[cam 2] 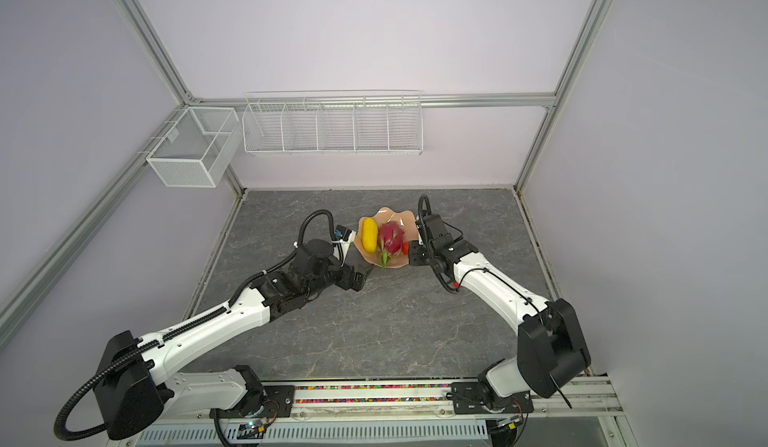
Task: Place and organize the fake fruits in the fruit bowl
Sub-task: 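Place the second strawberry into the bowl with the right gripper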
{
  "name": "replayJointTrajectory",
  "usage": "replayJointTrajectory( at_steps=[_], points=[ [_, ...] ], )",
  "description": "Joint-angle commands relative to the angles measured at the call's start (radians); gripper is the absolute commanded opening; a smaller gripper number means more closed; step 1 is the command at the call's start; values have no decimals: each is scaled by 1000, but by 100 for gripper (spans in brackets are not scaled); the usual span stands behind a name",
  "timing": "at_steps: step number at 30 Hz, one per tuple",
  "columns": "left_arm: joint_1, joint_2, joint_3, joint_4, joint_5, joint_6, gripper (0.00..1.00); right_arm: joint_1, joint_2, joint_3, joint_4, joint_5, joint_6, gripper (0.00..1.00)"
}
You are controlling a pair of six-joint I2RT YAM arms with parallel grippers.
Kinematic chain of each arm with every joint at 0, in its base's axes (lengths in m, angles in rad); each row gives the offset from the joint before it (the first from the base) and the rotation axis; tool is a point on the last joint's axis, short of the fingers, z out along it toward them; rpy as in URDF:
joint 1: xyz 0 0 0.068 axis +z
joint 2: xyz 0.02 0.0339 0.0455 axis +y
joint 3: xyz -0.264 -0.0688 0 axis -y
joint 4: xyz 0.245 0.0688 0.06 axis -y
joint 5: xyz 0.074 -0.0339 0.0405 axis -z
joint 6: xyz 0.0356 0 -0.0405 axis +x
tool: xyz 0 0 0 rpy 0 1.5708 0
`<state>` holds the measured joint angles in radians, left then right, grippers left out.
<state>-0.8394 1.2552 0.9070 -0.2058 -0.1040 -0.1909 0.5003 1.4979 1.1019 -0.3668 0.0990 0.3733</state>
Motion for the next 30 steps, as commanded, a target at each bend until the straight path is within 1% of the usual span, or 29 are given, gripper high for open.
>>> replayJointTrajectory(
  at_steps=[1,6,9,12,16,22,30],
  points=[
    [5,15,46,16,-6,-18,99,-30,74,52,109,-60,-42,37],
    [6,26,48,16,-13,-26,99,-66,215,122,197,-97,-25,37],
    [6,24,42,20,-15,-35,99,-77,283,148,254,-96,-24,37],
    [6,21,34,16,-14,-41,99,-84,336,181,263,-86,-23,37],
    [6,14,23,16,-19,-53,99,-89,378,190,290,-68,-22,37],
    [6,-9,4,14,-27,-63,99,-91,439,215,273,-67,-15,37],
    [6,-40,-12,3,-28,-67,99,-91,455,203,272,-60,-16,39]
  ],
)
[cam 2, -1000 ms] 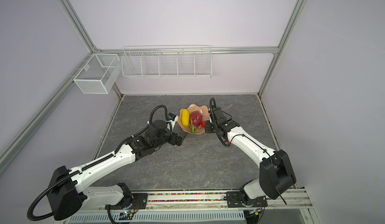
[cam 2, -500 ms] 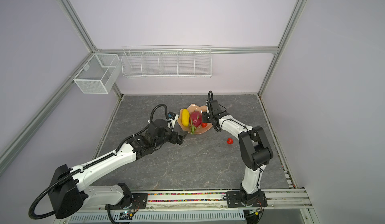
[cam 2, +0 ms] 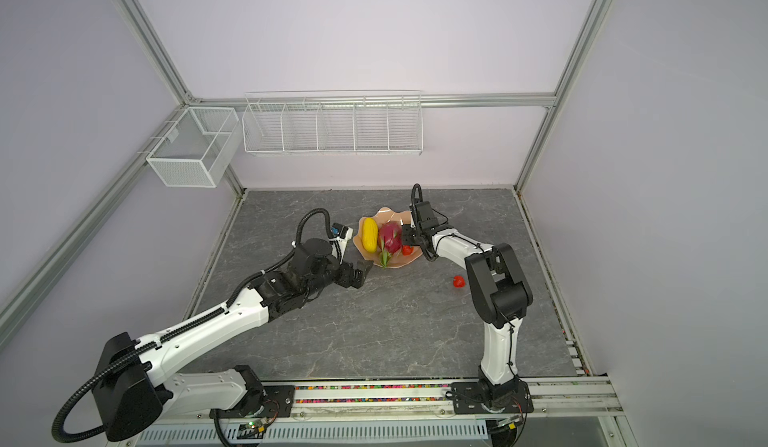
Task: Place and organize the fake fruits in the fruit bowl
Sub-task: 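Place the second strawberry into the bowl with the right gripper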
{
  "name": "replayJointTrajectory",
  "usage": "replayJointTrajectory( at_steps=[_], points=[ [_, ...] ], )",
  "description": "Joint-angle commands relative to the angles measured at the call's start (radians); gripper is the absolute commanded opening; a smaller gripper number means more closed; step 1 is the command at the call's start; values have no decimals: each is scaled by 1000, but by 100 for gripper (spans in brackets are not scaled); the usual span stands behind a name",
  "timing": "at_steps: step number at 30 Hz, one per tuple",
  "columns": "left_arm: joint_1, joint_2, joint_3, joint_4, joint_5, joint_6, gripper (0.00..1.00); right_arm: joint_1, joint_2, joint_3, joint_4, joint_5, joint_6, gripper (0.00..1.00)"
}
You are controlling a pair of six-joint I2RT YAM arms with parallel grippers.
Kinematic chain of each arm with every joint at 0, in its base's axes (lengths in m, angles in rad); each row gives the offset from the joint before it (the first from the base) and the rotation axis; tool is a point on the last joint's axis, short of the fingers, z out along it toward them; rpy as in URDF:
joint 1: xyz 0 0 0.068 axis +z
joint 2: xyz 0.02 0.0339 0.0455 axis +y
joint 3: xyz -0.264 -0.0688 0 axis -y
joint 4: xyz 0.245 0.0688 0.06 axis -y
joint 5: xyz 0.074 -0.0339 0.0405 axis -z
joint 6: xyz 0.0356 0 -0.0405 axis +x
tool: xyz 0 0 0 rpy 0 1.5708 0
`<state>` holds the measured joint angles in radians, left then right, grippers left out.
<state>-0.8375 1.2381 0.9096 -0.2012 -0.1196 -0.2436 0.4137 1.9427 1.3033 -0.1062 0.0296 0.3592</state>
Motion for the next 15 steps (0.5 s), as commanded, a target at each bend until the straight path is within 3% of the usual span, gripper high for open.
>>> replayJointTrajectory(
  at_steps=[1,15],
  points=[
    [5,-24,-17,-3,-12,-14,99,-5,10,-1,11,8,-3,39],
    [4,-26,-19,-9,-2,-13,99,-5,4,9,-9,15,-15,53]
  ],
)
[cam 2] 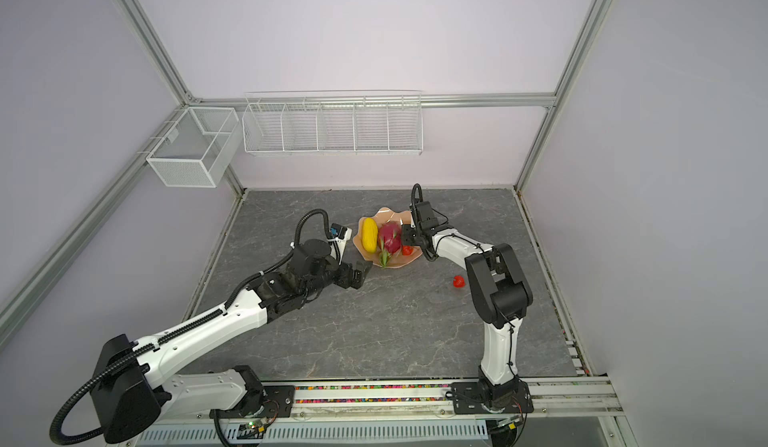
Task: Place and organize the fake fruits in the fruit bowl
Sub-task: 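Place the second strawberry into the bowl with the right gripper, then grasp the third red strawberry with the right gripper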
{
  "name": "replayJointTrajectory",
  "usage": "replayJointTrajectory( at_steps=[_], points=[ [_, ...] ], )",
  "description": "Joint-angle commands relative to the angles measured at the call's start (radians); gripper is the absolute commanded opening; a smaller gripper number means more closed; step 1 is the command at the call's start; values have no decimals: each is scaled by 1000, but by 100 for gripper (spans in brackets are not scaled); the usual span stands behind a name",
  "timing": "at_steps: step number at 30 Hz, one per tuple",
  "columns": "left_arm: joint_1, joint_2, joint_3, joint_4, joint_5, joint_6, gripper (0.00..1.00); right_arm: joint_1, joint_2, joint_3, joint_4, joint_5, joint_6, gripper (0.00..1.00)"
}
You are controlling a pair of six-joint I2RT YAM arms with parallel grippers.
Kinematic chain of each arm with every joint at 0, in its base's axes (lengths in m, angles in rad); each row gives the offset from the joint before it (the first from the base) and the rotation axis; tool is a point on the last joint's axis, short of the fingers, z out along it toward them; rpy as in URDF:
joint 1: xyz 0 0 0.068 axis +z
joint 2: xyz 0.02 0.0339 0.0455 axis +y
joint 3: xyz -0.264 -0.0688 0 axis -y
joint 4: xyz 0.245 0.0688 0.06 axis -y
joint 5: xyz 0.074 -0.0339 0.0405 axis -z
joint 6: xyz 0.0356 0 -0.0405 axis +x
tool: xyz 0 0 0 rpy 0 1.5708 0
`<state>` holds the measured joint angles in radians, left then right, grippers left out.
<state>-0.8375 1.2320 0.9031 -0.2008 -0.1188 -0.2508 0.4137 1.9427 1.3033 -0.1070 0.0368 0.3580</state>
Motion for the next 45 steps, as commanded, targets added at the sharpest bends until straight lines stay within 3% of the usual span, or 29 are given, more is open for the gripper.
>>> replayJointTrajectory(
  at_steps=[1,10,14,19,24,30,34,41,45],
  points=[
    [5,-20,-13,-9,-2,-5,99,-5,3,11,-8,7,-15,53],
    [5,-16,-9,-3,12,-2,99,-4,-93,2,-28,24,-42,54],
    [4,6,4,10,95,29,99,-5,-217,-22,-90,58,-57,54],
    [-5,68,14,63,292,66,99,-20,-410,-177,-193,113,4,54],
    [-81,145,63,69,326,138,99,-51,-627,-463,-264,122,79,53],
    [-132,229,129,45,409,199,99,-93,-781,-587,-422,174,80,54],
    [-135,237,128,62,407,185,99,-145,-787,-579,-485,183,34,59],
    [-135,203,98,60,387,181,99,-192,-605,-456,-562,73,-155,59],
    [-135,186,87,60,387,178,99,-175,-516,-390,-586,182,-247,59]
  ],
)
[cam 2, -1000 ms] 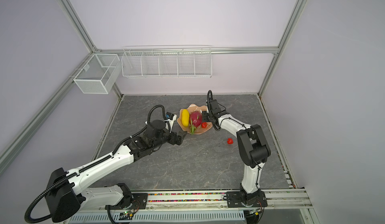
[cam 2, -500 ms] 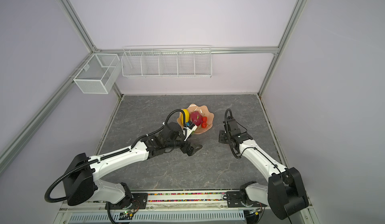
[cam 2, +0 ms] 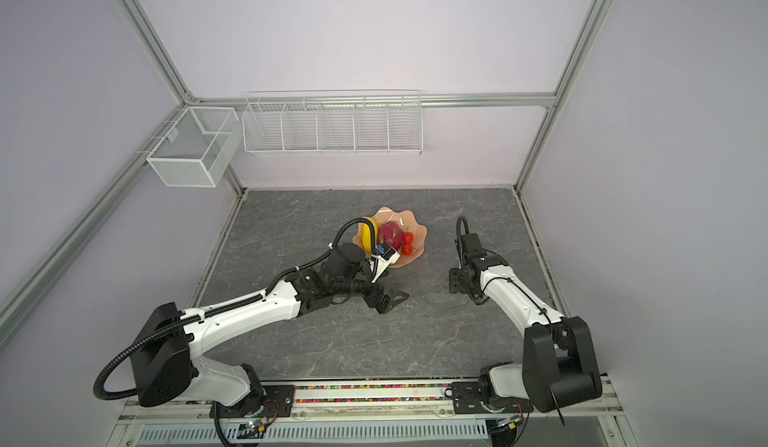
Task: Place and organize the fake fruits in the fruit bowl
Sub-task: 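Grasp the third red strawberry with the right gripper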
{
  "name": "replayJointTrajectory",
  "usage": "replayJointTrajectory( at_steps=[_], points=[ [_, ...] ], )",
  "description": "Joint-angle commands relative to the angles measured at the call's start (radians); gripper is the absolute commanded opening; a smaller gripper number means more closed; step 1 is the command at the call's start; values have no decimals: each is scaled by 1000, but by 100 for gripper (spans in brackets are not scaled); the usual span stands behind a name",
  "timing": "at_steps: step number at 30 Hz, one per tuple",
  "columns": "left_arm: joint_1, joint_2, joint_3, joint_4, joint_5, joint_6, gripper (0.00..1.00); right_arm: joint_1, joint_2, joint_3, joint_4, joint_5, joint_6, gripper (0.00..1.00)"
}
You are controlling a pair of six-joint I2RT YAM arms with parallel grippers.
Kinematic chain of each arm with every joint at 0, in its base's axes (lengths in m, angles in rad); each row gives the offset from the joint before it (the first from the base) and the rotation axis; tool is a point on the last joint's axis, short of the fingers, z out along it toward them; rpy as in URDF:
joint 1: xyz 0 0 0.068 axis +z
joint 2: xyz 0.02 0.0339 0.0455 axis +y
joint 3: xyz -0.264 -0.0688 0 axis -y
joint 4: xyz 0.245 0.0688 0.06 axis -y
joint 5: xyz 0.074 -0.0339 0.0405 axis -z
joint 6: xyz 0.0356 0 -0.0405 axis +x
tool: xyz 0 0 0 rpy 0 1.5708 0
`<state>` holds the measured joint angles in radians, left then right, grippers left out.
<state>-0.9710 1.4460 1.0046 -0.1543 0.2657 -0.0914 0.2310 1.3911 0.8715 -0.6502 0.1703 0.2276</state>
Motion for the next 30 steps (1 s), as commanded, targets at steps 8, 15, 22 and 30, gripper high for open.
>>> replayJointTrajectory(
  at_steps=[8,15,22,30],
  points=[
    [-1,-6,11,-8,25,59,99,56,102,58,-8,132,-342,59],
    [-1,-13,14,-34,24,91,99,72,117,15,86,158,-419,60],
    [-1,-31,-6,-21,12,73,99,70,208,56,132,205,-468,58],
    [-1,-57,-6,-35,-12,69,99,67,275,70,171,173,-489,53]
  ],
)
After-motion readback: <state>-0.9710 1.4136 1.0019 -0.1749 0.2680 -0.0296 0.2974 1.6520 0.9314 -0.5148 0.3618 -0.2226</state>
